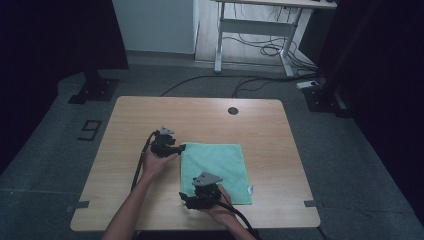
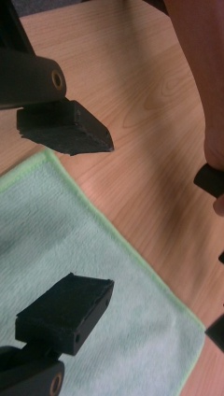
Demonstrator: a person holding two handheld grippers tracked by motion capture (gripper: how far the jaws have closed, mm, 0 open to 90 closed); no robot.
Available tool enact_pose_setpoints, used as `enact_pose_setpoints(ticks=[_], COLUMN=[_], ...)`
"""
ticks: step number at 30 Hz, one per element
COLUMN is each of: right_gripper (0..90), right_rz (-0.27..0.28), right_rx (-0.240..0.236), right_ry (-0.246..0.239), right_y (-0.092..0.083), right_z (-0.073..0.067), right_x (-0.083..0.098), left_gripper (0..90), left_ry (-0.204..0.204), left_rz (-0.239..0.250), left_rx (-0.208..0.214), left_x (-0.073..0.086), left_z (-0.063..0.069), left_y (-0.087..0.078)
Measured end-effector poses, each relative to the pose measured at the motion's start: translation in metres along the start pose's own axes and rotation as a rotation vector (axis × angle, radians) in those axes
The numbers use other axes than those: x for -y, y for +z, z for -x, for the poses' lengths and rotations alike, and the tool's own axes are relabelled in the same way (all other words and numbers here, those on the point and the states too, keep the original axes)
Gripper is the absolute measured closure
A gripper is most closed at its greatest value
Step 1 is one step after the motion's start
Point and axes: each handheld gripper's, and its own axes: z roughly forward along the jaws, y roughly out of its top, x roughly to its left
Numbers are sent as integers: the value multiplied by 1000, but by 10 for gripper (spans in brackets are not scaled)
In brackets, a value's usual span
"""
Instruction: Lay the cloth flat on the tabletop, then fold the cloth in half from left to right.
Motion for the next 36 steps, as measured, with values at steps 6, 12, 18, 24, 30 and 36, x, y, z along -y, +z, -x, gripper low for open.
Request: enact_pose_setpoints(ticks=[6,12,18,24,30,36], right_gripper=[283,285,296,304,306,322], right_rz=[-10,-18,-45,-57,-58,-73], right_rx=[-6,-12,-10,-10,-13,-30], right_ry=[-8,-13,-26,-33,-37,-61], right_y=[3,4,4,3,1,5], right_z=[-4,-4,-3,-2,-3,-9], right_x=[1,4,12,15,17,19], left_gripper=[431,438,449,499,610,718], left_ry=[-12,-12,-18,-16,-8,3], left_rz=[-5,-21,-37,-43,-49,-50], left_rx=[-14,-21,-28,-46,-46,-32], left_x=[0,-3,-3,-3,-2,-1], left_z=[-5,-7,-6,-6,-4,-2], left_y=[5,14,24,32,36,37])
